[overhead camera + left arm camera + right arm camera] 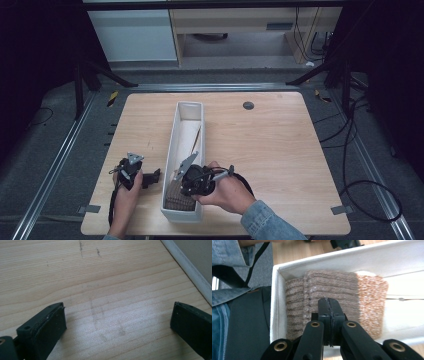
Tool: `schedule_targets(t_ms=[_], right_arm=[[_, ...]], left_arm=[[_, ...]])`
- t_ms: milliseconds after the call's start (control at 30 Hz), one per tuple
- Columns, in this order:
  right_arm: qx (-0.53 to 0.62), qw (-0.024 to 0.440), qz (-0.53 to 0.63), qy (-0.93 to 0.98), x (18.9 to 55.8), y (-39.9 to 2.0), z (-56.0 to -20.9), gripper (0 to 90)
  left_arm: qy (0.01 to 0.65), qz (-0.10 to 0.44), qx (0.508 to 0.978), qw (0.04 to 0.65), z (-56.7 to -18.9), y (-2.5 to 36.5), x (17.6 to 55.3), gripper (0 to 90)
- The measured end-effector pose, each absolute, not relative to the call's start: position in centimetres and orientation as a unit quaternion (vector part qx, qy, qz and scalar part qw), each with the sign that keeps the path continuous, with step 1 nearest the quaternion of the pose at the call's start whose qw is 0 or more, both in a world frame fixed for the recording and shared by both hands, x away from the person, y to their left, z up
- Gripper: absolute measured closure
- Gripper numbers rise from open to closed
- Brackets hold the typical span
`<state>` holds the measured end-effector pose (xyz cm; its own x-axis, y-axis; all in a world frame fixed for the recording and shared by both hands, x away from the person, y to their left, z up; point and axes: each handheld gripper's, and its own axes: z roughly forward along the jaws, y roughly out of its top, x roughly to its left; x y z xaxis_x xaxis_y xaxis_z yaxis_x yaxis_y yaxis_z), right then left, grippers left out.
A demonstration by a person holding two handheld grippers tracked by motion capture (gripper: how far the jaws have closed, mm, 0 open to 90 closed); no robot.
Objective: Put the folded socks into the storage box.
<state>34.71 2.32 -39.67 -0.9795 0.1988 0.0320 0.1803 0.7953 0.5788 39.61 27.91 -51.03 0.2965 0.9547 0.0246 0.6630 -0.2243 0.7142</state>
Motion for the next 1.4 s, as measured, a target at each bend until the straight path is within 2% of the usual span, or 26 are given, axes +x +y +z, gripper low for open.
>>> schedule_targets(t_ms=[167,333,367,400,433,467,500,600,733,1000,1200,1400], right_arm=[[0.11,0.028,0.314,0.943,35.2,1.7,-39.0,89.5],[0.123,0.043,0.324,0.937,36.1,1.1,-38.1,82.6],[0.129,0.049,0.329,0.934,36.4,1.1,-37.9,76.8],[0.148,0.069,0.339,0.927,36.8,1.0,-37.7,59.2],[0.153,0.077,0.343,0.924,37.0,0.9,-37.6,52.9],[0.153,0.077,0.343,0.924,37.0,0.9,-37.6,52.9],[0.168,0.103,0.352,0.915,37.4,0.9,-37.4,33.3],[0.18,0.138,0.359,0.905,37.9,0.7,-37.1,18.0],[0.205,0.166,0.374,0.889,38.7,0.1,-36.5,6.6],[0.242,0.182,0.396,0.867,40.5,-2.8,-35.0,5.5],[0.263,0.186,0.397,0.859,41.4,-5.3,-34.8,6.4],[0.279,0.21,0.39,0.852,41.7,-7.5,-34.9,7.7]], left_arm=[[0.543,0.239,0.745,0.306,-51.0,27.9,39.6,0.0],[0.543,0.239,0.745,0.306,-51.0,27.9,39.6,0.0],[0.543,0.239,0.745,0.306,-51.0,27.9,39.6,0.0],[0.543,0.239,0.745,0.306,-51.0,27.9,39.6,0.0],[0.543,0.239,0.745,0.306,-51.0,27.9,39.6,0.0],[0.543,0.239,0.745,0.306,-51.0,27.9,39.6,0.0],[0.543,0.239,0.745,0.306,-51.0,27.9,39.6,0.0],[0.543,0.239,0.745,0.306,-51.0,27.9,39.6,0.0],[0.543,0.239,0.745,0.306,-51.0,27.9,39.6,0.0],[0.543,0.239,0.744,0.306,-51.0,27.9,39.6,0.0],[0.543,0.239,0.745,0.305,-51.0,27.9,39.6,0.0],[0.543,0.238,0.745,0.305,-51.0,27.9,39.6,0.0]])
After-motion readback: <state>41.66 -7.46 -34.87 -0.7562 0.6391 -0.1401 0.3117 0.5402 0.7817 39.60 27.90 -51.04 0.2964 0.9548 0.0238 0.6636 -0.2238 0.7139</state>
